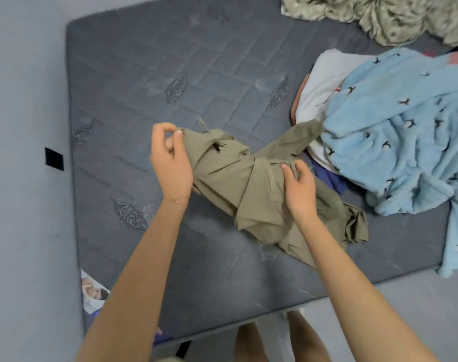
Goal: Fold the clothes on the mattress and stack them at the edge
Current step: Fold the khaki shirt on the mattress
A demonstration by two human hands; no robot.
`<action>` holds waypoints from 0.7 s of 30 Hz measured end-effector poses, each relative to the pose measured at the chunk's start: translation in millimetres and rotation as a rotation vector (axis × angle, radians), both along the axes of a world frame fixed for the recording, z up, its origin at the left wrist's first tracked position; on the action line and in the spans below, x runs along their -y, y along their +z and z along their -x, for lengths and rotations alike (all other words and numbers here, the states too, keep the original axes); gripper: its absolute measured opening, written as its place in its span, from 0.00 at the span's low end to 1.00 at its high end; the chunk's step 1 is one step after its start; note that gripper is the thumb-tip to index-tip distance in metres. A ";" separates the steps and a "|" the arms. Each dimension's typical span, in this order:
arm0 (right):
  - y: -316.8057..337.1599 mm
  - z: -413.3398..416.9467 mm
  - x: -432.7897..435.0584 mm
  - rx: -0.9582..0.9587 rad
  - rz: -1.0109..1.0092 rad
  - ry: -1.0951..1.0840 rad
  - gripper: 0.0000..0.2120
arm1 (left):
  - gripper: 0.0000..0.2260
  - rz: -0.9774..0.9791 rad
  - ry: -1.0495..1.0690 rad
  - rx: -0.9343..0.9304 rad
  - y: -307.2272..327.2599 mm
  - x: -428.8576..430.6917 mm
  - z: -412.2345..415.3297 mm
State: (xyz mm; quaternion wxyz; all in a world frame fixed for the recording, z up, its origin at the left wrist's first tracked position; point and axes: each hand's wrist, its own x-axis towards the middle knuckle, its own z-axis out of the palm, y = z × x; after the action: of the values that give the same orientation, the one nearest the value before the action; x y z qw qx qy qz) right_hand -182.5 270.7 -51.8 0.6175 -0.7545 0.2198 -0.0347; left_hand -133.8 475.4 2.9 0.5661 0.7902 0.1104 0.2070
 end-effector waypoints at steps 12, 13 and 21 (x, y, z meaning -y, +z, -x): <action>97.8 -54.9 45.6 0.195 0.124 0.271 0.15 | 0.08 0.119 0.244 0.134 74.6 -43.8 -1.2; 97.5 -61.4 45.3 0.157 0.171 0.288 0.14 | 0.08 0.140 0.238 0.124 76.0 -47.5 -4.4; 39.3 -87.8 48.3 -0.192 0.615 0.755 0.24 | 0.10 0.116 0.151 -0.082 23.6 -52.4 -16.2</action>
State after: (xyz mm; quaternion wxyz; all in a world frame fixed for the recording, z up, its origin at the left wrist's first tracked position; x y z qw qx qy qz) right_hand -94.7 222.4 -12.5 0.3126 -0.9285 -0.0331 0.1978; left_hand -117.6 527.8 26.5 0.5885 0.7535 0.2047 0.2099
